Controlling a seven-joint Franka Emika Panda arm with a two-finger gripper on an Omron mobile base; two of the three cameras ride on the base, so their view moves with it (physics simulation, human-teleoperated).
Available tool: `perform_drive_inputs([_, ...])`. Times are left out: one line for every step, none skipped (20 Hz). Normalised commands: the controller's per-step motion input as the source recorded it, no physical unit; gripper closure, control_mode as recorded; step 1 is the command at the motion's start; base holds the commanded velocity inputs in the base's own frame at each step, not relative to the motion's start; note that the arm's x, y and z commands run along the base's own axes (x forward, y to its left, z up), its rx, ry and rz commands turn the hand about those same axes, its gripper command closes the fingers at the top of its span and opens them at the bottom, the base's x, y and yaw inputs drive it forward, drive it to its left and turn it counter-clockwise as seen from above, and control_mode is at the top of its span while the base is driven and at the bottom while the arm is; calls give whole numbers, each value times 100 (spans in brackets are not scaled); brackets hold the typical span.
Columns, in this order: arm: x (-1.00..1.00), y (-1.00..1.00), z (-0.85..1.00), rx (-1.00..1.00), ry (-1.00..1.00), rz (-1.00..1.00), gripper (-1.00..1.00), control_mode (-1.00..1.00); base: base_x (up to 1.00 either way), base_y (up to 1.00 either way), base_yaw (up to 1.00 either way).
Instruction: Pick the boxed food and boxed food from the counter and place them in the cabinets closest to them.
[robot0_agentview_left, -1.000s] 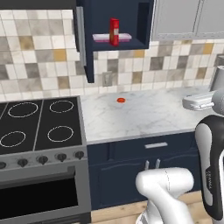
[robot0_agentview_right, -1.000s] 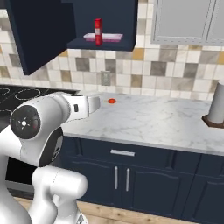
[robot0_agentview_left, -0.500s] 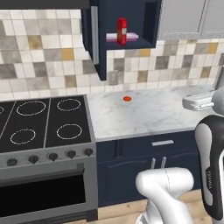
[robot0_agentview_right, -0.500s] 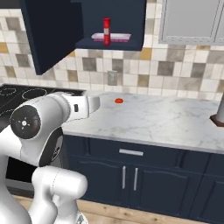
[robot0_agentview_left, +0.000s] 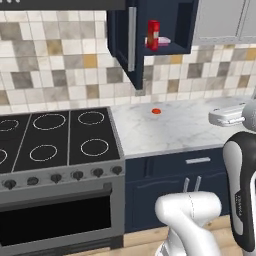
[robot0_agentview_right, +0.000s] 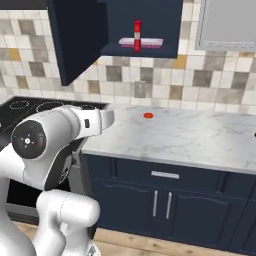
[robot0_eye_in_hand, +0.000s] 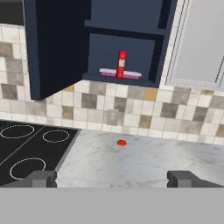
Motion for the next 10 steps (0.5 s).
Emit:
perform_drive_inputs([0, 0, 0, 0, 0, 0, -100, 100, -19, 46, 0])
perform_drive_inputs([0, 0, 0, 0, 0, 0, -100, 100, -18, 46, 0])
perform_drive_inputs([0, 0, 0, 0, 0, 0, -100, 100, -15, 46, 0])
perform_drive_inputs([0, 0, 0, 0, 0, 0, -100, 100, -15, 48, 0])
perform_drive_inputs([0, 0, 0, 0, 0, 0, -100, 100, -12, 47, 0])
perform_drive_inputs([0, 0, 0, 0, 0, 0, -100, 100, -12, 49, 0])
perform_drive_inputs([0, 0, 0, 0, 0, 0, -100, 100, -11, 49, 0])
perform_drive_inputs([0, 0, 0, 0, 0, 0, -100, 100, -11, 50, 0])
perform_drive_inputs([0, 0, 0, 0, 0, 0, -100, 100, -10, 51, 0])
perform_drive_inputs([0, 0, 0, 0, 0, 0, -100, 100, -11, 53, 0])
